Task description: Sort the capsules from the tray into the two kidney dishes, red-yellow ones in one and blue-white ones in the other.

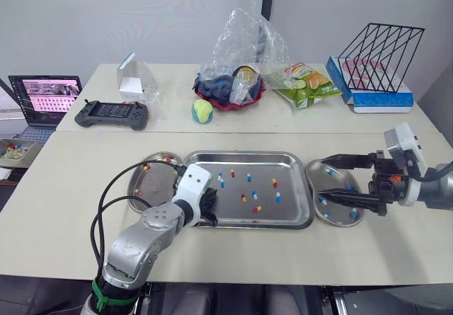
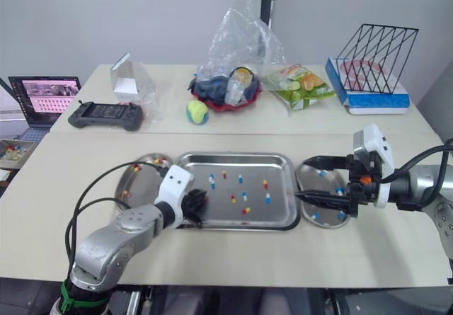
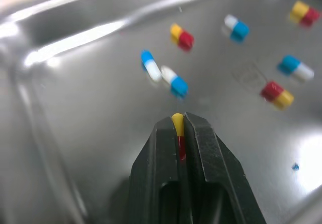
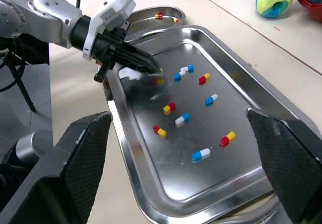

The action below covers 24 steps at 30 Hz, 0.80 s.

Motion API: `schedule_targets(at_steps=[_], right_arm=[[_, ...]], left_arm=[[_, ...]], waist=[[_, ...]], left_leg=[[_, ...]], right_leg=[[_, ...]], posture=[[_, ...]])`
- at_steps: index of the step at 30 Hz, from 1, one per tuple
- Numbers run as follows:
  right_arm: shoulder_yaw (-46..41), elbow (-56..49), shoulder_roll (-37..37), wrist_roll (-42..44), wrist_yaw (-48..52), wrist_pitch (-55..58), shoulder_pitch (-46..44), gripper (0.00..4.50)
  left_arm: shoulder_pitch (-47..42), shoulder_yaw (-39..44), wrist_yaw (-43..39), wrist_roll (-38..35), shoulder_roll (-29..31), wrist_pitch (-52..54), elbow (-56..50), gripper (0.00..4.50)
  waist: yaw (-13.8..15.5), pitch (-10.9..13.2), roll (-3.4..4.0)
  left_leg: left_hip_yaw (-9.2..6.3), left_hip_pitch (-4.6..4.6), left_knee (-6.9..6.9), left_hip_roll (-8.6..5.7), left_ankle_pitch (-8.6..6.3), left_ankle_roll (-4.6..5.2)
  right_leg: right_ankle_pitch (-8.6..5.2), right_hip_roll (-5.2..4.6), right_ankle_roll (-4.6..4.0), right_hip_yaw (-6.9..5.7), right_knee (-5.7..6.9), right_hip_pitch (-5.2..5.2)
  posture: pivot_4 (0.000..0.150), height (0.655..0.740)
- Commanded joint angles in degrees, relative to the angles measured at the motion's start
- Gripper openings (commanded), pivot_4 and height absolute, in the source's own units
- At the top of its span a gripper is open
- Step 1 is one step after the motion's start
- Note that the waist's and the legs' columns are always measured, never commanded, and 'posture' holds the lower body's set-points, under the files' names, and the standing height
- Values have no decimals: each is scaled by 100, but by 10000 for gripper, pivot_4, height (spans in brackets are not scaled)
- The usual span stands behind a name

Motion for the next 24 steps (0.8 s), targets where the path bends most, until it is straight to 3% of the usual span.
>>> schedule_targets(at_steps=[1, 2, 4, 11, 19, 24], right_arm=[[12, -13, 12, -3, -16, -141, -102, 45000], [75, 22, 49, -37, -28, -177, -143, 45000], [188, 91, 112, -88, -32, -238, -223, 45000], [405, 277, 127, -156, 57, -358, -465, 45000], [482, 348, 139, -197, 67, -407, -571, 45000], [445, 304, 117, -173, 44, -374, -526, 45000]], left_arm=[[-276, 309, -318, 26, 274, -515, -265, 262], [-533, 791, -303, -92, 271, -558, -131, 262], [-789, 1301, -606, -70, 821, -779, 267, 262], [-416, 1992, -2291, -356, 2141, -1829, 1508, 262], [-311, 2020, -2674, -420, 2266, -1967, 1988, 262], [-151, 1699, -2721, -58, 2460, -2046, 2218, 262]], waist=[[-1, 2, -3], [-7, 6, -10], [-16, 18, -30], [-137, 19, -30], [-134, 30, -49], [-159, 30, -49]], left_leg=[[0, 0, 0, 0, 4, -7], [0, 0, 0, 1, 6, -11], [1, -1, -1, 2, 12, -20], [1, 0, -4, 9, 13, -22], [-5, -6, -4, 11, 11, -20], [-4, -5, -5, 12, 12, -20]], right_leg=[[0, 0, 0, 0, 0, 0], [0, 0, 0, 0, -1, 0], [1, 2, -3, -2, 5, -5], [9, 10, -15, -6, -9, -8], [9, 7, -14, -13, -10, -11], [9, 8, -15, -13, -7, -13]], posture=[[1500, 7400], [1500, 7400], [1500, 7400], [1500, 7400], [1500, 7400], [1500, 7400]])
